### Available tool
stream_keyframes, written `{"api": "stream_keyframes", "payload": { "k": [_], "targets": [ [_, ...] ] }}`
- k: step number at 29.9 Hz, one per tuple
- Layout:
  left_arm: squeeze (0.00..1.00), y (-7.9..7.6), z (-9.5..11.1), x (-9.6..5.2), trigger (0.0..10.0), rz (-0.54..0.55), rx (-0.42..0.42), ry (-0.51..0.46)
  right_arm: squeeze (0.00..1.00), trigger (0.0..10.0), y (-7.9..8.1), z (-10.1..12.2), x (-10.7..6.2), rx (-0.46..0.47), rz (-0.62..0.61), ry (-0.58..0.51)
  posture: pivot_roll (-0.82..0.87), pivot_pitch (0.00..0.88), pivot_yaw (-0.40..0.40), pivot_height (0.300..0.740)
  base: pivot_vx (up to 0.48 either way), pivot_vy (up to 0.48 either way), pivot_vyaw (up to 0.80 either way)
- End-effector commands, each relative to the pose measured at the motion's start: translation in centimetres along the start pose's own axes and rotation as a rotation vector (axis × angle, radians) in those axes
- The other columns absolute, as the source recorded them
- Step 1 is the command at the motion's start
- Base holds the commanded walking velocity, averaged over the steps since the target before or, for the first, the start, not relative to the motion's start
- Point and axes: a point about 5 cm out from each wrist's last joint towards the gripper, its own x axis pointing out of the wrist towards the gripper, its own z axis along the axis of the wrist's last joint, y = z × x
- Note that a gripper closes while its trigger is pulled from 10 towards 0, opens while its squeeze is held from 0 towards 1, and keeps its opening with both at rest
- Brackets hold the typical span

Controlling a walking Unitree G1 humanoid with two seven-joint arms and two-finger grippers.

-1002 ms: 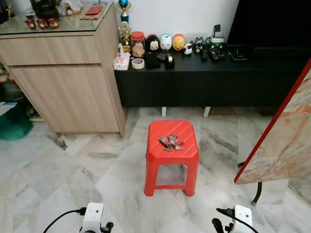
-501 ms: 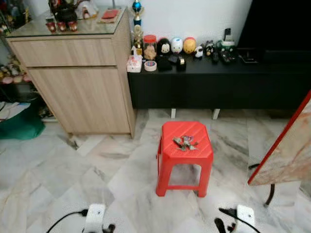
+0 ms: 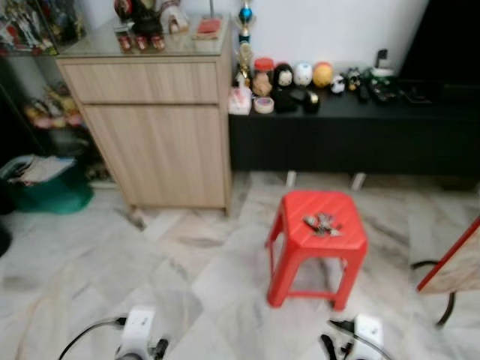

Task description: Hang keys on a hook

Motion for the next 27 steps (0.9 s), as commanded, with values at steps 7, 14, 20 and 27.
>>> {"api": "stream_keyframes", "payload": {
  "k": [7, 14, 20, 27],
  "targets": [
    [0.0, -0.54, 0.28, 0.14, 10.0, -0.02, -0.007, -0.003, 0.0, 10.0, -0.48, -0.05, -0.09, 0.006, -0.02, 0.003, 0.0, 0.018, 0.018, 0.74, 0.0, 0.0, 0.0],
    [0.0, -0.89, 0.5, 0.2, 10.0, -0.032, -0.005, -0.012, 0.0, 10.0, -0.47, -0.03, -0.09, 0.008, -0.018, -0.001, 0.0, 0.023, 0.016, 0.74, 0.035, 0.0, 0.0],
    [0.0, -0.95, 0.66, 0.24, 10.0, -0.035, -0.004, -0.019, 0.0, 10.0, -0.47, 0.23, -0.03, 0.008, -0.018, -0.003, 0.0, 0.026, 0.017, 0.74, 0.263, 0.0, 0.0],
    [0.0, -0.96, 0.84, 0.27, 10.0, -0.036, -0.005, -0.026, 0.0, 10.0, -0.46, 0.53, 0.04, 0.012, -0.017, -0.009, 0.0, 0.029, 0.018, 0.74, 0.286, 0.0, 0.0]
  ]
}}
